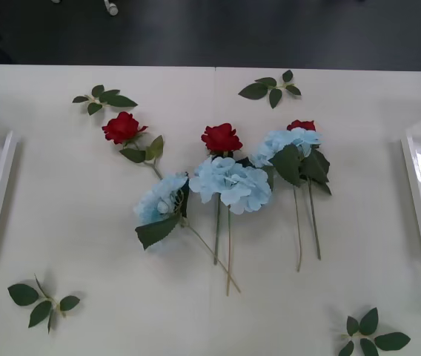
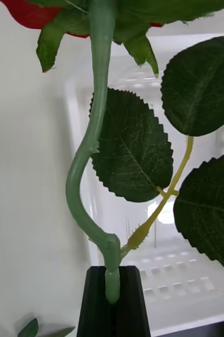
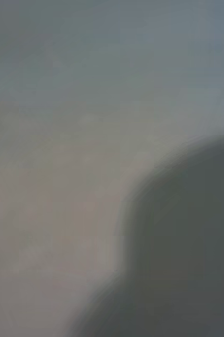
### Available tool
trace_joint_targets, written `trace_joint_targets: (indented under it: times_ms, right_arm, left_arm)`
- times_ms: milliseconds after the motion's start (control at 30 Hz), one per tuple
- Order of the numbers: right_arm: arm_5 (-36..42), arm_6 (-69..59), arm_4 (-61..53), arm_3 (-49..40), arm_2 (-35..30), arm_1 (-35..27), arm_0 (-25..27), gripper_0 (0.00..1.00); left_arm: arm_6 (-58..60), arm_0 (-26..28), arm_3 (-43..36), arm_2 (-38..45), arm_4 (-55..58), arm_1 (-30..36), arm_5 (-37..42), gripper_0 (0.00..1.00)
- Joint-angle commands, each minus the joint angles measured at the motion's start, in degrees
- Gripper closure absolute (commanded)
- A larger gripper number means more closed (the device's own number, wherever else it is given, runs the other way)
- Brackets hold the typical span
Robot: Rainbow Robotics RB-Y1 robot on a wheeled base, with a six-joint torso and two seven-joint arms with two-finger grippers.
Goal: Put the red flowers into the right box and the blue flowers into the left box
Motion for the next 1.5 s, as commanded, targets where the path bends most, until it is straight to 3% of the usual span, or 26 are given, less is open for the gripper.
trace_joint_targets:
  times_ms: [33, 367, 500, 733, 767, 800, 867, 933, 967, 1033, 1200, 1500]
  right_arm:
    - [0.71, 6.24, 0.96, 4.26, -0.12, -2.38, -1.03, 1.00]
    - [0.09, 9.31, 6.06, 11.21, -0.12, -1.94, 2.83, 1.00]
    - [-1.75, 10.28, 7.20, 11.12, -1.09, -1.94, 7.05, 1.00]
    - [-9.93, 10.98, 13.35, 8.48, -5.92, 0.96, 18.83, 1.00]
    - [-10.54, 10.98, 13.70, 8.39, -6.36, 1.13, 19.62, 1.00]
    - [-11.77, 11.07, 14.49, 7.95, -6.98, 1.66, 20.94, 1.00]
    - [-13.53, 11.07, 15.46, 7.43, -7.42, 2.01, 22.34, 1.00]
    - [-15.46, 11.07, 15.99, 7.34, -7.42, 2.36, 23.14, 1.00]
    - [-16.17, 11.07, 15.99, 7.34, -7.42, 2.54, 23.31, 1.00]
    - [-18.01, 10.98, 16.69, 7.43, -7.42, 3.33, 23.31, 1.00]
    - [-22.41, 10.72, 18.89, 7.43, -7.42, 4.74, 23.31, 1.00]
    - [-25.92, 10.90, 20.73, 8.83, -6.98, 6.14, 23.31, 1.00]
  left_arm:
    - [-3.05, -0.78, 3.61, 1.19, 0.98, 2.30, -3.84, 1.00]
    - [-5.25, -0.78, 10.20, 0.67, 1.50, 2.39, -9.72, 1.00]
    - [-5.51, -0.78, 11.26, -0.21, 1.42, 2.30, -10.34, 1.00]
    - [-5.33, -0.78, 11.52, -2.24, 2.47, 2.30, -10.60, 1.00]
    - [-5.33, -0.78, 11.43, -2.32, 2.65, 2.30, -10.60, 0.94]
    - [-5.33, -0.78, 11.43, -2.32, 2.82, 2.30, -10.60, 0.63]
    - [-5.51, -0.78, 11.43, -2.59, 3.26, 2.30, -10.60, 0.33]
    - [-5.51, -0.78, 11.43, -2.94, 3.79, 2.30, -10.60, 0.10]
    - [-5.51, -0.78, 11.43, -3.03, 4.05, 2.30, -10.60, 0.06]
    - [-5.60, -0.78, 11.43, -3.11, 4.84, 2.30, -10.60, 0.00]
    - [-5.77, -0.78, 10.38, -2.94, 9.68, 2.39, -9.99, 0.00]
    - [-4.10, -0.78, 0.80, -1.44, 15.48, 2.30, 0.65, 0.00]
